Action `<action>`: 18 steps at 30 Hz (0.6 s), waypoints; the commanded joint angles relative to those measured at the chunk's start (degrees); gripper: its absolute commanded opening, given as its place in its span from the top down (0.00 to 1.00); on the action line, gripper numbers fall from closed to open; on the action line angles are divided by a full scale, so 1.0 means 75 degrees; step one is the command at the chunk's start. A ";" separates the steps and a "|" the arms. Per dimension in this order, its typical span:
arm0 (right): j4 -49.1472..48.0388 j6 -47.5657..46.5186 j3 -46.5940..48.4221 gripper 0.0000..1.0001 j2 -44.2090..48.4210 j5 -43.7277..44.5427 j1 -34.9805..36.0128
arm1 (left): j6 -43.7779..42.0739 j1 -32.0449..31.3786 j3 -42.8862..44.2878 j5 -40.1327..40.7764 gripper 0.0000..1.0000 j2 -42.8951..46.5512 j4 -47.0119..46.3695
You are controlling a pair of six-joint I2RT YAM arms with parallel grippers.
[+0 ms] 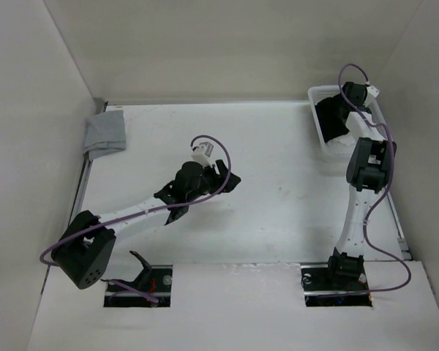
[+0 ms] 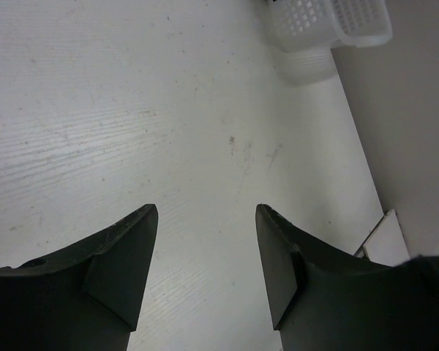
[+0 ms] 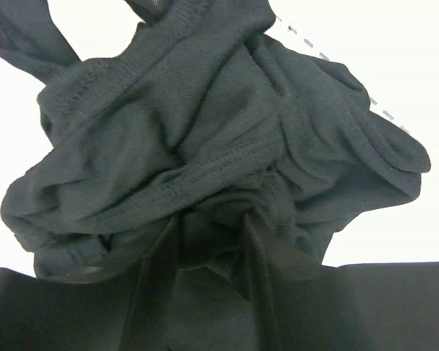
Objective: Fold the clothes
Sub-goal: Grab the tank top from the pile
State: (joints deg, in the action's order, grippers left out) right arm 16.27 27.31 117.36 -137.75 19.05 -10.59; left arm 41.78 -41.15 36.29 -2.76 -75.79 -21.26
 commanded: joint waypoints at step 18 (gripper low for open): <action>-0.4067 0.0027 -0.5580 0.97 0.8096 0.0625 0.2082 | 0.0581 0.0230 0.0025 -0.0136 0.47 0.0378 -0.0342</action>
State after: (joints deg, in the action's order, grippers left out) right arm -2.31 27.24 79.20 -88.44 22.57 -0.82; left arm 44.60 -40.47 36.29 -3.70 -76.36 -21.63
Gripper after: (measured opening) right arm 0.031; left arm 0.534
